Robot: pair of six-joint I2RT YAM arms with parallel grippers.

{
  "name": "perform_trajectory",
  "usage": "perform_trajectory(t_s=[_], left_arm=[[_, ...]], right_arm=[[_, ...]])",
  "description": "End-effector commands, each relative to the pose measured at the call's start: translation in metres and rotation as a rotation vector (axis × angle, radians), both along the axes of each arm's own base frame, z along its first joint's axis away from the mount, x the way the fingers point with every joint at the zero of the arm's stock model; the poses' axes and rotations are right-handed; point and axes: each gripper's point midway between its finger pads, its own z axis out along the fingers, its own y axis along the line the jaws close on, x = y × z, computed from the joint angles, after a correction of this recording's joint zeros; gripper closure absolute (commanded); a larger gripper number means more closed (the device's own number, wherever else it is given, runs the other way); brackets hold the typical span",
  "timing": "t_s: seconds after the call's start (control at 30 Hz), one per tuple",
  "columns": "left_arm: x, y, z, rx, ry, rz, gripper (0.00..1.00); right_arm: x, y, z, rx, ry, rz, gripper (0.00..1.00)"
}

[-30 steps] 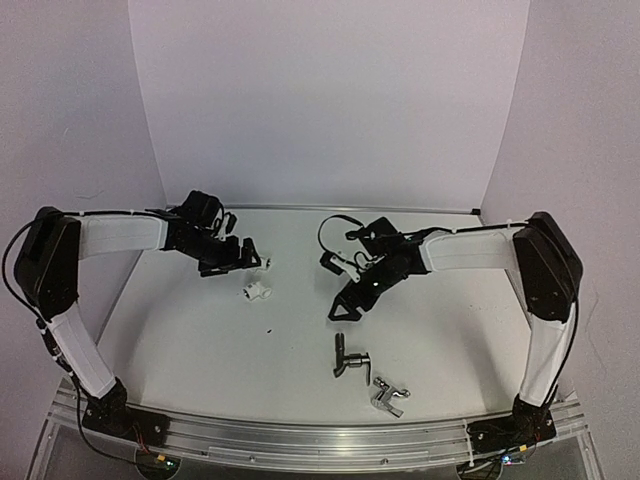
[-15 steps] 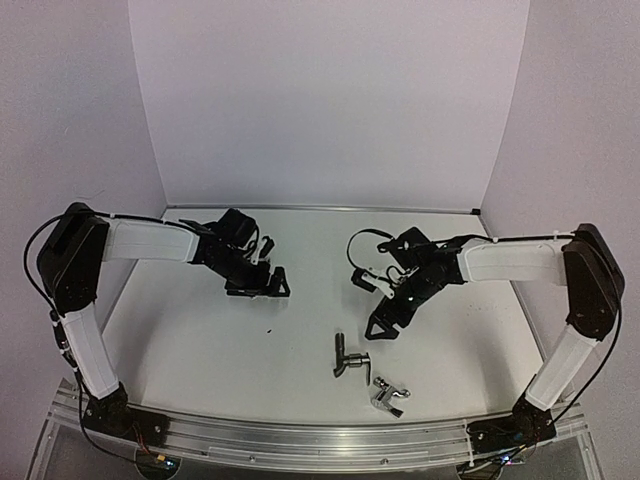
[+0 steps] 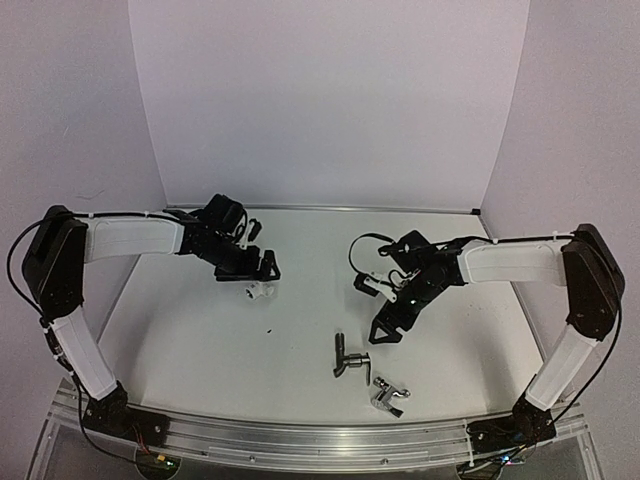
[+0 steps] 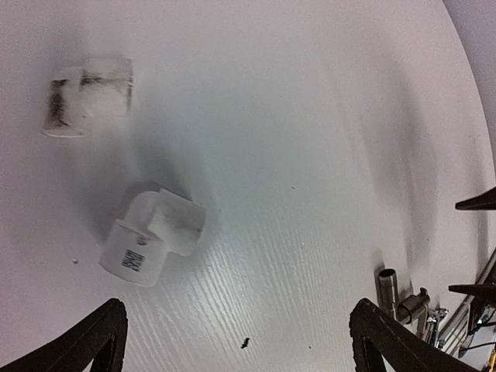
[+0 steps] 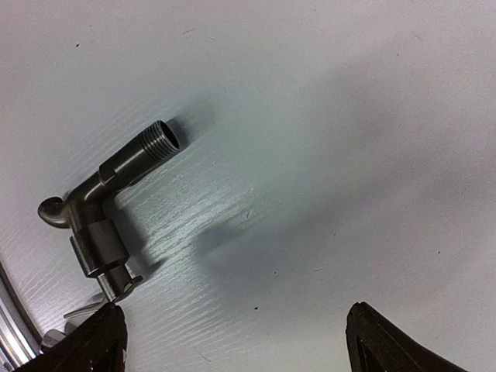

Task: Install the water faucets

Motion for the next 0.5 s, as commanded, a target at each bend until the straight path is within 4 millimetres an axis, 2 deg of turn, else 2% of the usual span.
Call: perform_trajectory(t_s=[0.0, 0.2, 0.33, 0.47], left_arm=[[0.029, 0.019, -0.012, 0.062, 0.009, 0.058, 0.0], [0.024, 0.009, -0.033, 0.051, 0.07, 0.018, 0.0], [0.005, -0.01, -0.036, 0.016, 0.094, -0.033, 0.0], [-0.02, -0.037, -0.037, -0.023, 0.126, -0.093, 0.0]], right_arm=[[-0.006, -0.007, 0.0, -0.029, 0.006, 0.025, 0.06], [-0.022, -0.007, -0.008, -0.068, 0.035, 0.09, 0.06], [-0.03, -0.007, -0.014, -0.095, 0.038, 0.122, 0.06], [-0.03, -0.005, -0.011, -0.084, 0.035, 0.124, 0.06]])
